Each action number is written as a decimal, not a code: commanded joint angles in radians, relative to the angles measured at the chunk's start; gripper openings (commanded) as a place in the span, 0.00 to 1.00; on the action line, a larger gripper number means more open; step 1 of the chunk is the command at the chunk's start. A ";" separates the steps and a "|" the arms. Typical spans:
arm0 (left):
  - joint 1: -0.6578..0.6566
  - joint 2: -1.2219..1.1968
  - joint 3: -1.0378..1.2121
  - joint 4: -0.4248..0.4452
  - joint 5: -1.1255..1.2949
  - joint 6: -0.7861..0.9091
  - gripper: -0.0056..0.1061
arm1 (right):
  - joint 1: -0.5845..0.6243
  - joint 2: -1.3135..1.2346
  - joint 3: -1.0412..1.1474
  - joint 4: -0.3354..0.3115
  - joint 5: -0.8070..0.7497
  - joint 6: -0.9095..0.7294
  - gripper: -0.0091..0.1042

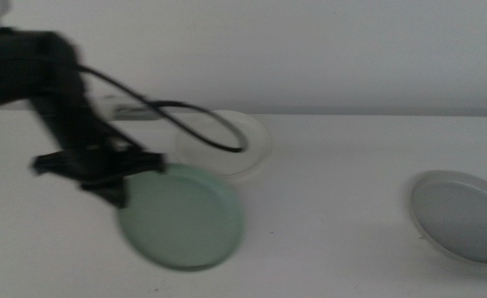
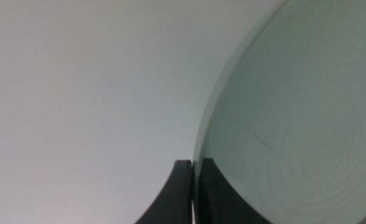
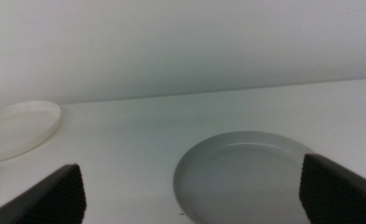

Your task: Stack the three bowls on top of each other.

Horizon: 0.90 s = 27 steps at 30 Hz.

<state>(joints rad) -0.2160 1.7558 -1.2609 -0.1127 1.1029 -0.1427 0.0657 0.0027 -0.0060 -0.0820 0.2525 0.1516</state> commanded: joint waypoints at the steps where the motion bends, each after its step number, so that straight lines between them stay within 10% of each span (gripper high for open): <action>1: -0.094 0.036 -0.060 0.008 0.016 -0.094 0.04 | -0.007 -0.040 0.044 -0.004 -0.011 -0.011 0.89; 27: -0.253 0.440 -0.500 -0.080 0.099 -0.124 0.04 | -0.007 -0.040 0.044 -0.004 -0.011 -0.011 0.89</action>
<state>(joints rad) -0.4648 2.1913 -1.7545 -0.1763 1.2140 -0.2711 0.0657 0.0027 -0.0060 -0.0820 0.2525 0.1516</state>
